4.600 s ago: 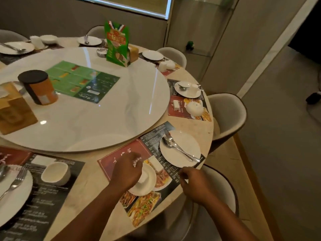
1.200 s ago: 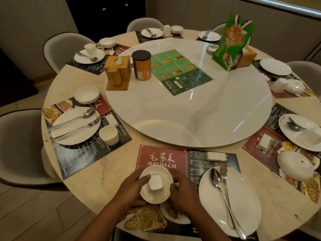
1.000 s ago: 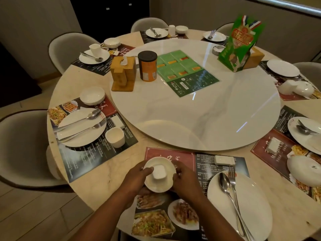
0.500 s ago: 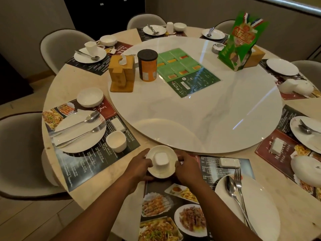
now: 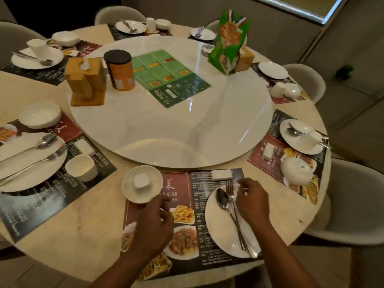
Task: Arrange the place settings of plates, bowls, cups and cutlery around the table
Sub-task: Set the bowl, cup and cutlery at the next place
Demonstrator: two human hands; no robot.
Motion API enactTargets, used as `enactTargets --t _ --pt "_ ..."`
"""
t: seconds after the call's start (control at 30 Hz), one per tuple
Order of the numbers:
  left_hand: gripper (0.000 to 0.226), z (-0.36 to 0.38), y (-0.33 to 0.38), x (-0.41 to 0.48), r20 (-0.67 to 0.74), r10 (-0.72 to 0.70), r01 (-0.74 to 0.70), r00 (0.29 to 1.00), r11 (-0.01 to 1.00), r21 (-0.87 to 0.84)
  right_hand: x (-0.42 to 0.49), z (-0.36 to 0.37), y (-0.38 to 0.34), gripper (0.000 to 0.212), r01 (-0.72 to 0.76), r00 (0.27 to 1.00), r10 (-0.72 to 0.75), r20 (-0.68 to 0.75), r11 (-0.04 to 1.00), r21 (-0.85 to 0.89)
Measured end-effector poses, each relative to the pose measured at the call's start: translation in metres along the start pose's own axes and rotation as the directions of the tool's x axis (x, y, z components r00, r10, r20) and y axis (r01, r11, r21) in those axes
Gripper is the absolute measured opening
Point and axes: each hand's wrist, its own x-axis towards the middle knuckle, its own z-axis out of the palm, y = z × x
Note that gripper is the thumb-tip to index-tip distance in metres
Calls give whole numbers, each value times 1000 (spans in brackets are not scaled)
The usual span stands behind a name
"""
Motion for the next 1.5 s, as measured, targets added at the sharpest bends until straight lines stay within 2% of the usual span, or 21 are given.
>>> enactTargets --t 0.1,0.2,0.37,0.57,0.77,0.9,1.0,1.1,1.2,1.33,1.5 --pt "32 38 19 -6 252 -146 156 957 988 -22 3 -23 51 27 -151 986 159 48 978 -146" --pt "36 68 35 -11 362 -236 256 902 967 -8 0 -31 79 36 -185 964 213 159 967 -174" --pt "46 94 48 -14 324 -257 268 911 963 10 -1 -32 93 38 -176 943 199 267 978 -110" --pt "56 93 48 -19 270 -231 248 935 969 -27 -7 -30 96 34 -201 948 197 249 980 -9" --pt "41 70 26 -22 201 -279 287 939 958 -11 -24 -14 78 33 -163 951 147 273 986 37" --pt "42 49 6 -23 124 -265 270 956 962 -29 -36 1 60 30 -136 952 113 283 989 62" --pt "41 34 -6 -22 74 -213 212 974 977 24 -43 10 46 30 -87 960 58 275 992 92" --pt "39 24 -19 -19 39 -233 232 972 972 32 -47 17 33 27 -85 959 60 278 993 80" --pt "33 17 -26 -15 16 -161 161 987 987 2 -48 24 28 24 -114 953 84 290 989 89" --pt "41 10 -31 -6 3 -15 15 1000 999 -45 -49 28 24 26 -116 950 81 303 988 98" --pt "48 8 -32 -7 -36 38 -39 999 999 -30 -49 28 24 28 -121 946 75 315 984 128"
